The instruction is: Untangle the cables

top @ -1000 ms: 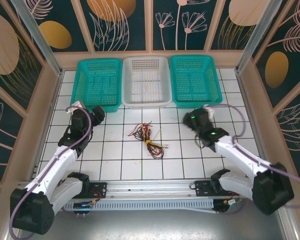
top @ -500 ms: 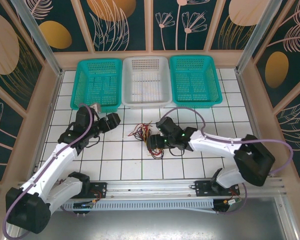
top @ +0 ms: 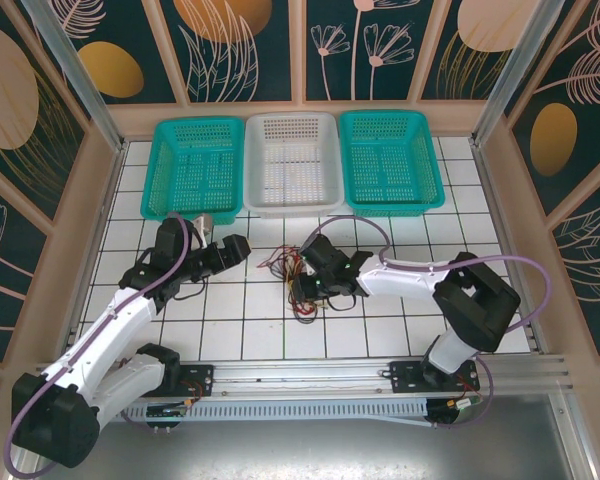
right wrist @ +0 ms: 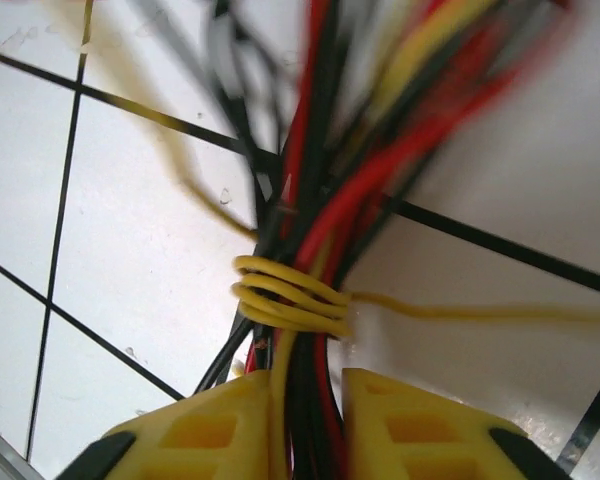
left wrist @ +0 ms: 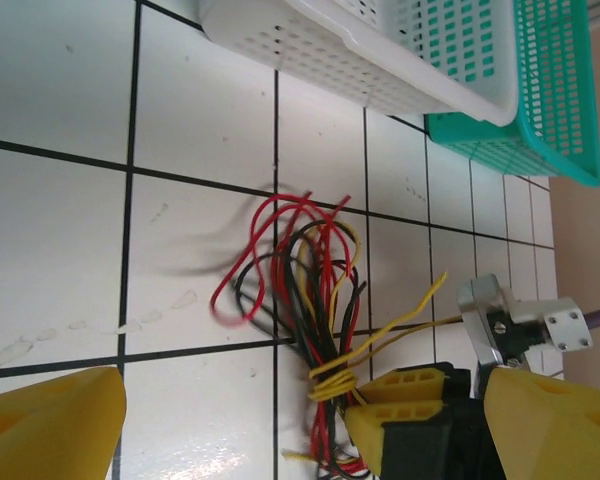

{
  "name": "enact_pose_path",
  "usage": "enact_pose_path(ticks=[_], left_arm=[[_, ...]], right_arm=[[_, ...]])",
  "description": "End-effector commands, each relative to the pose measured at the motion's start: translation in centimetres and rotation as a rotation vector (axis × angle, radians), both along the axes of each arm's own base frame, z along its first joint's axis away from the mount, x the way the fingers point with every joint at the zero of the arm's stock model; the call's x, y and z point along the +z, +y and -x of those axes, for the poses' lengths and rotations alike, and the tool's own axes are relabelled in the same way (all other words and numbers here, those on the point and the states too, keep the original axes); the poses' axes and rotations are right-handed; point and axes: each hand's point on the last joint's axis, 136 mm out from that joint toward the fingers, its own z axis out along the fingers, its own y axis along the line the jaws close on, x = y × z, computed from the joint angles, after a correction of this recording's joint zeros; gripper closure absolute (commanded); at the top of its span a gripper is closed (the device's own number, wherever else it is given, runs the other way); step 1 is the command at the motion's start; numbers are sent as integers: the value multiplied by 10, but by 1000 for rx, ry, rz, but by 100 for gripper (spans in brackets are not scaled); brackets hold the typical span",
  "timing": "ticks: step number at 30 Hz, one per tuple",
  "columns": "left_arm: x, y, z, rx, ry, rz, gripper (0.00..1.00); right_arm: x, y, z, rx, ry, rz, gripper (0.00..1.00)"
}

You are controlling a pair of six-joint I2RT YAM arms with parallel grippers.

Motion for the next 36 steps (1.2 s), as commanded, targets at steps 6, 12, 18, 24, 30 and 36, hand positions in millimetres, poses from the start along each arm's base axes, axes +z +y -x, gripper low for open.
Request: enact_pose_path(ticks=[6,12,18,24,30,36], left_arm=[[46,-33,12,-174,-85,168,1],[88,-70,23,-322,-208,265,1],[126,-85,8,-382,-297,289,1],[114,-88,-3,-371,-248,251,1],[103,-85,2,-377,-228,240,1],[96,-72,6,-342,-196,249,1]], right_arm=[[85,11,-23,-36,-197,-163,93],[149,23,-20,34,-277,-295,94],[192,39,-5,168,-279,-378,94],[219,44,7,226,-308,-424,94],[224,42,9,237,-317,-430,94],[227,39,8,238,-344,-418,94]])
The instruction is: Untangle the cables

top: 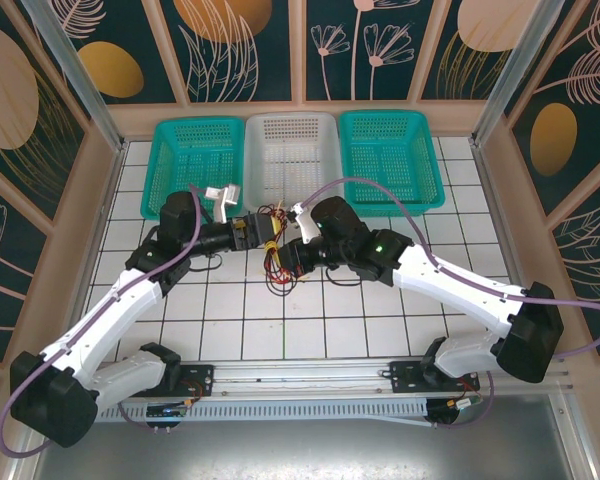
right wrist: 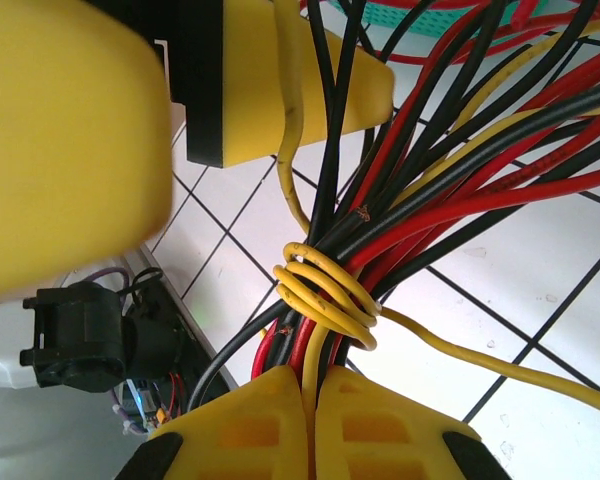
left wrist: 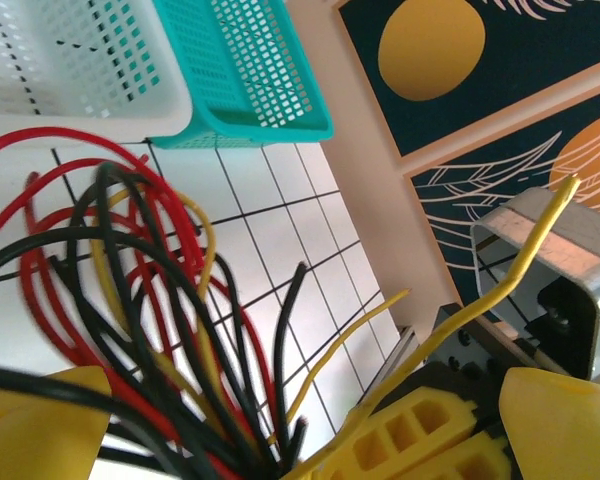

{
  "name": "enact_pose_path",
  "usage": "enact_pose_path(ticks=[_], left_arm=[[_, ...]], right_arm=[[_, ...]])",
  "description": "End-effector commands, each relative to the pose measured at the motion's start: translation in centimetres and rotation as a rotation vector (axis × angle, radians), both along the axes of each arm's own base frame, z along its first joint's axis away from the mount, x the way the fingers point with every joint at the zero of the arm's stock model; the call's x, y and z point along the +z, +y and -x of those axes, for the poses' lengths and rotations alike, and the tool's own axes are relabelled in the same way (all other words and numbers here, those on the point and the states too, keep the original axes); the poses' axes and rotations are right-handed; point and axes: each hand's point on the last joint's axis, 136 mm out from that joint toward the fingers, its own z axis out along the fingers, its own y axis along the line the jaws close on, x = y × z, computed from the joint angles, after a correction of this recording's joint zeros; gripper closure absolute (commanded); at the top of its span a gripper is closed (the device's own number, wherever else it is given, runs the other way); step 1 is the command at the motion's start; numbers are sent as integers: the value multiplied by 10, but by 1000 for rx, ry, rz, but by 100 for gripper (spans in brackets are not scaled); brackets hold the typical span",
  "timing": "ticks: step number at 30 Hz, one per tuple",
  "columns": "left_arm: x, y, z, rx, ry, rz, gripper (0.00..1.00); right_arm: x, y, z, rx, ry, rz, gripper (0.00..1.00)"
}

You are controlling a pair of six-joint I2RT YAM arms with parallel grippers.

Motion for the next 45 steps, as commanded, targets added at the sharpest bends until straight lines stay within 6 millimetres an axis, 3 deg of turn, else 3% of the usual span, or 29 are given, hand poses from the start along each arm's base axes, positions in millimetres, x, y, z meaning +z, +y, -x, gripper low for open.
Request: enact_pose_path(ticks=[1,7,15,19,26,32,36,41,45], left_arm=[[-11,5,8,-12,38,-13,1],[-27,2,14,-29,94,32,1],[-12,-7,8,-67,76,122,1],[1,-6,0,-65,68,180,1],[1,0,-2,-61,87,192,5],[-7,-2,2,-89,107,183,25],[-8,-3,4,-107,109,183,28],[-15,-4,6,-123,125,177,54],[-18,-5,9,-138,126,178,60]], right_arm=[[40,2,4,33,-86,-75,94],[44,6,5,55,-97,-84,95],[45,22,12,124,-91,-81,96],[42,22,15,135,-84,-67,96],[35,18,14,125,-93,-34,98],[36,20,13,130,-100,-34,98],[34,22,14,135,-100,-31,98],[31,24,14,140,-98,-26,98],[31,23,13,125,-104,-24,99]])
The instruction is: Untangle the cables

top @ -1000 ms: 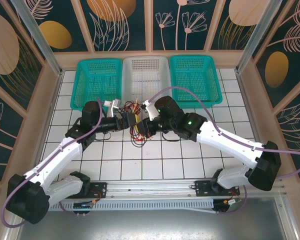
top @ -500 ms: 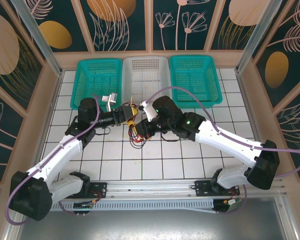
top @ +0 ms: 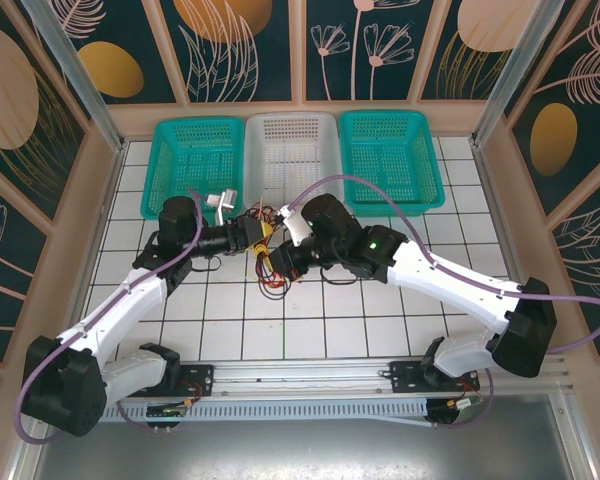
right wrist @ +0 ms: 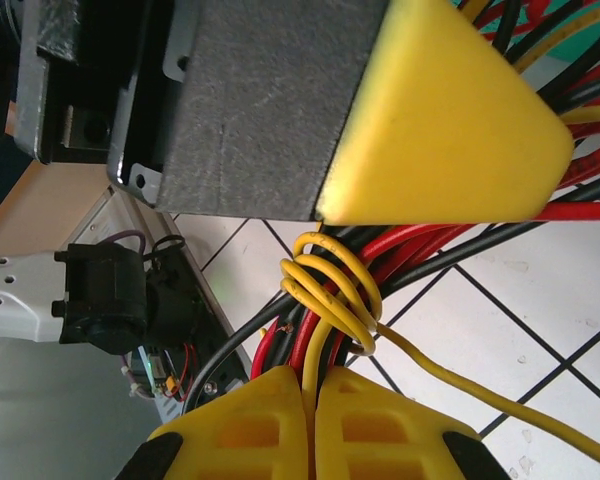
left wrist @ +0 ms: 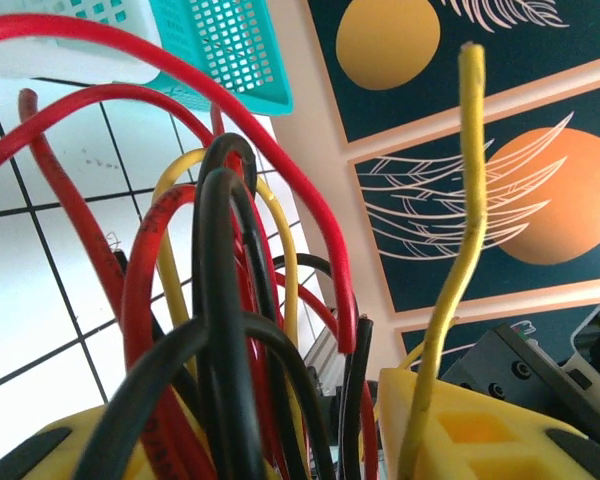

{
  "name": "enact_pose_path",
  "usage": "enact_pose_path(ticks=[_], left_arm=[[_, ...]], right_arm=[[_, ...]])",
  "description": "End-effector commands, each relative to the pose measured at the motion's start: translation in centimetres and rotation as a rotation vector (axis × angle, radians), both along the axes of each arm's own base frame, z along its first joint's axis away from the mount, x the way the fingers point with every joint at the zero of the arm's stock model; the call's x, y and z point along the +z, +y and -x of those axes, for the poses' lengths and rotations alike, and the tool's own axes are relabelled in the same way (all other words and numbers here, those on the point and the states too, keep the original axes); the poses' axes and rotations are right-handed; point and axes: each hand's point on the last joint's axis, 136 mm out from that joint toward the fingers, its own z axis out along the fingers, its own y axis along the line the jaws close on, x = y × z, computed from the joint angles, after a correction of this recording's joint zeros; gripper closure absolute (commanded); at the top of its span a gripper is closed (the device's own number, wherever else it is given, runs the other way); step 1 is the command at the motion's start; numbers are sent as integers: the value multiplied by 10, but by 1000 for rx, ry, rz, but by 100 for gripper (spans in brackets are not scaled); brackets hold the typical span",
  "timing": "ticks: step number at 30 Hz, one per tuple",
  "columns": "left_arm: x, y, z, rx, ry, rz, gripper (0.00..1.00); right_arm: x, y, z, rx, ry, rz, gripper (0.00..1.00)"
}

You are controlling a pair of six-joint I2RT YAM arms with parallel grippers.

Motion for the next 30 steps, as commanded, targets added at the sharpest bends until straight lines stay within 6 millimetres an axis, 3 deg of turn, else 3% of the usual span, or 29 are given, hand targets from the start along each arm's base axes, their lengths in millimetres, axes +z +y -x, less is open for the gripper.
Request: enact_pose_path(ticks=[1,6,9,12,16,19,21,23,26,28,30], left_arm=[[0,-3,8,-55,-25,18,64],[6,-3,11,-61,-62,42,83],[18,-1,7,-30,-99,63,98],[39,1,0,25,-141,135,100],[56,6,-10,89,-209,163,100],[56,6,-13,104,-222,164,100],[58,5,-16,101,-230,169,100],[64,4,-17,100,-248,186,100],[75,3,-18,90,-271,214,100],[81,1,-17,73,-286,225,100],[85,0,-16,62,-299,226,100]], right_arm=[[19,6,-4,-2,-56,-43,99],[23,3,-8,-34,-66,-52,96],[26,-1,-11,-67,-73,-52,85],[28,-8,-19,-129,-85,-42,57],[40,-31,-41,-290,-128,1,39],[71,-37,-34,-285,-141,-105,3],[87,-48,-38,-338,-179,-148,2],[98,-64,-45,-418,-237,-204,9],[115,-83,-43,-468,-289,-327,12],[122,-92,-49,-476,-230,-401,13],[117,-91,-57,-430,-136,-418,21]])
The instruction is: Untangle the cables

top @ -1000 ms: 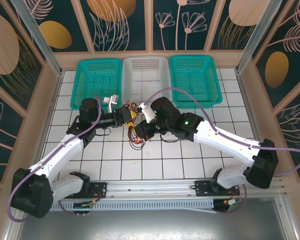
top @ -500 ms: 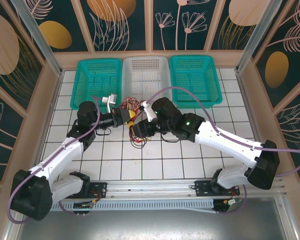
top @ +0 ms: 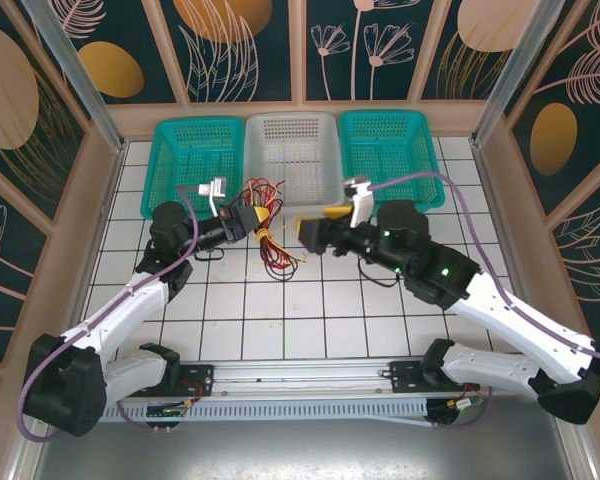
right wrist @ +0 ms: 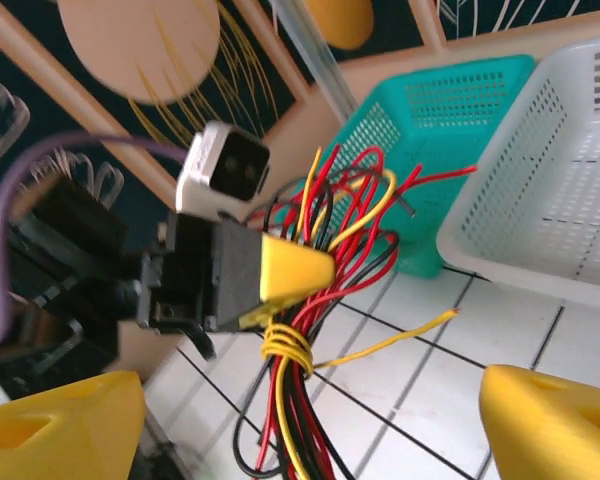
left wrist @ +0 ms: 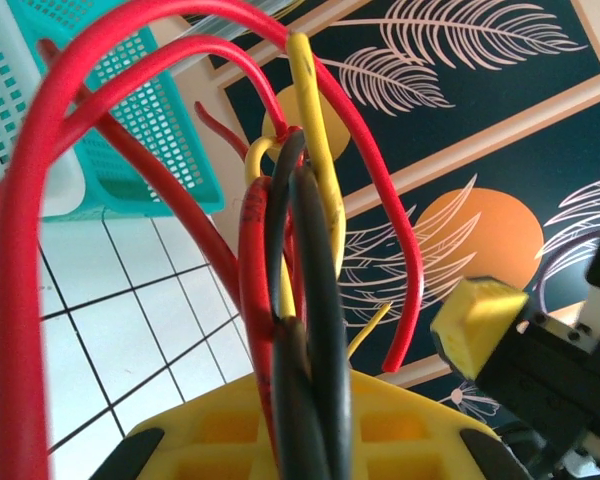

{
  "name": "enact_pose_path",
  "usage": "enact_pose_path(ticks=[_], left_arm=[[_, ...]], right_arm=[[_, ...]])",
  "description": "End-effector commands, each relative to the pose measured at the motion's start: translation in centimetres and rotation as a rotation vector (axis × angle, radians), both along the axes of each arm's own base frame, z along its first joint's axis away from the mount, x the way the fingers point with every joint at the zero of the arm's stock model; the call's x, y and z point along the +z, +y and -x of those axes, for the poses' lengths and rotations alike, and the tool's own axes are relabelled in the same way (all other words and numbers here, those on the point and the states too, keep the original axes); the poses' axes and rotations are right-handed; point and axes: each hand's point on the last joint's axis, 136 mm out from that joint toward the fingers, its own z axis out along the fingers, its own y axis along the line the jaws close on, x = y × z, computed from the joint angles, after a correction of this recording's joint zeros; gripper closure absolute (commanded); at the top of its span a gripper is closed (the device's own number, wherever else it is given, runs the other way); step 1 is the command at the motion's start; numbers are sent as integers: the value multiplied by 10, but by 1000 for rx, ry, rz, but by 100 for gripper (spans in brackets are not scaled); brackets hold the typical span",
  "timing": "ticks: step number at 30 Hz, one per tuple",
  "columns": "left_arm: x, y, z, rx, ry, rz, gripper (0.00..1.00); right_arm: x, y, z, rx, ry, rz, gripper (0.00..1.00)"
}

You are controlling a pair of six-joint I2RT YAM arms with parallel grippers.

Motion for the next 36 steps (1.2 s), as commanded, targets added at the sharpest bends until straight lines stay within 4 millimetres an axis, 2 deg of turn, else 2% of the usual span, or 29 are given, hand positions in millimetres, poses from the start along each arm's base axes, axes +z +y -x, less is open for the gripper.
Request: enact_pose_path(ticks=[1,3,7,12,17,20,24,29,32,36], left_arm=[[41,-2,4,-32,-136,55,100],[41,-3,5,-42,-142,50,100],[41,-6,3,-60,-143,40,100],[36,-8,-2,-60,-134,31,100],[39,-10,-4,-69,-141,36,100],[42,-11,-5,-76,-146,36,100],[48,-13,-5,-95,-154,39,100],[63,-14,1,-123,-168,78,100],[82,-12,8,-137,-181,135,100],[117,-7,15,-144,-217,240,100]], right_arm=[[1,4,-19,55,84,-99,26],[-13,9,-26,69,123,-53,29],[-27,14,-39,86,151,-11,29],[-35,32,-40,214,191,-10,41],[-45,33,-37,230,212,-10,61],[-42,31,-35,230,203,-22,81],[-34,31,-36,231,185,-26,99],[-14,27,-48,238,151,-88,100],[-2,24,-55,251,126,-153,100],[-3,26,-63,281,117,-247,100]])
